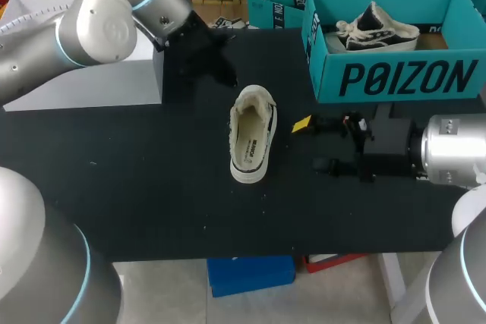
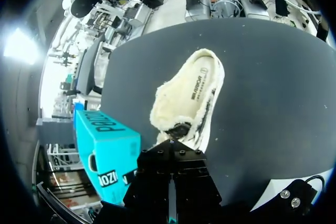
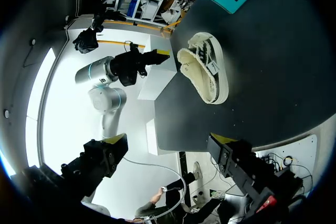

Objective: Take the shoe out of the shoebox, open the shoe tongue, remove and reinsert the insole, then place the shoe into the shoebox

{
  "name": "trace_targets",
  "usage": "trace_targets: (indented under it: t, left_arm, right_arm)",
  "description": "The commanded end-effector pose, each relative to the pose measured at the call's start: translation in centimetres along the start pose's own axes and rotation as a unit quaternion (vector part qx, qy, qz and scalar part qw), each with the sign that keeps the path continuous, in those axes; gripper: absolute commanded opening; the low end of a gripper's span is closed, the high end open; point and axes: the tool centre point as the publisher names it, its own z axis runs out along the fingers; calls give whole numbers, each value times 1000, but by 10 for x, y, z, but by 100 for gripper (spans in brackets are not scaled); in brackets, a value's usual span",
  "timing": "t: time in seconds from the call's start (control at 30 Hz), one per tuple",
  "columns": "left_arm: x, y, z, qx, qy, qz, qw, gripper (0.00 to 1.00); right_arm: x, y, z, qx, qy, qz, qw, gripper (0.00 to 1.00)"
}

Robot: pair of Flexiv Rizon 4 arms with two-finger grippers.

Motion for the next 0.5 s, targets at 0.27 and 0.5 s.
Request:
trace_targets:
  t: [0.27,0.5]
  left_arm:
    - [-8,-5,45,38,1,3,999,0]
    - [1,-22,50,52,1,1,999,0]
  right_arm:
    - [0,0,1,0,-1,0,1000,100]
    - [0,0,1,0,-1,0,1000,100]
